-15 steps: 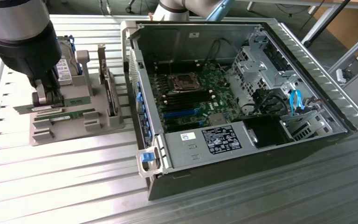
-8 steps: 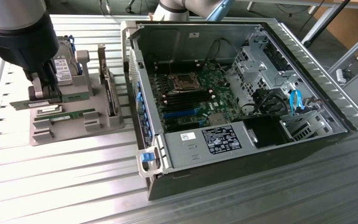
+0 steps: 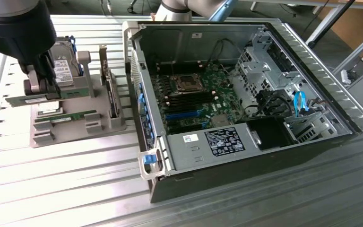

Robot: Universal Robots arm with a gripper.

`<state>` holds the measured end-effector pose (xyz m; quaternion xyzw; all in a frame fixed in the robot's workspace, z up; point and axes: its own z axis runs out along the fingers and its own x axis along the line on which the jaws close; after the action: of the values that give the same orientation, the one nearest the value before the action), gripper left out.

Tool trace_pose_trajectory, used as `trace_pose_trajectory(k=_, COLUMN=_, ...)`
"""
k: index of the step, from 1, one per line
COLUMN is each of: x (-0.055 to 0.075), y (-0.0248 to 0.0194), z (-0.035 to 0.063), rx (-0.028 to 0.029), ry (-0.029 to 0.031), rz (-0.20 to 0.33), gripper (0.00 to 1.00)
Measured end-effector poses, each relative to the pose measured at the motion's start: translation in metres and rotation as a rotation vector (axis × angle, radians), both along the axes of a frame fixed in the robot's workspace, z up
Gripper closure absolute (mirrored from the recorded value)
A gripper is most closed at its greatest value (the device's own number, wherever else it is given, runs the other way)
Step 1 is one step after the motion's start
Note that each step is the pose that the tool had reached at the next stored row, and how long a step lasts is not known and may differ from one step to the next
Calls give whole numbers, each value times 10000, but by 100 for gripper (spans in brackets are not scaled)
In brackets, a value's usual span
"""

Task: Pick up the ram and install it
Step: 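Pick up the ram and move it above insertion slot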

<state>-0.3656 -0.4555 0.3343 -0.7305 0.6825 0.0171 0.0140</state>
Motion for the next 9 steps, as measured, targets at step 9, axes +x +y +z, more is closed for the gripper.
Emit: trace_pose_trajectory(k=9, x=0, y=0, z=199, rx=0, ry=0, rz=0, gripper=88)
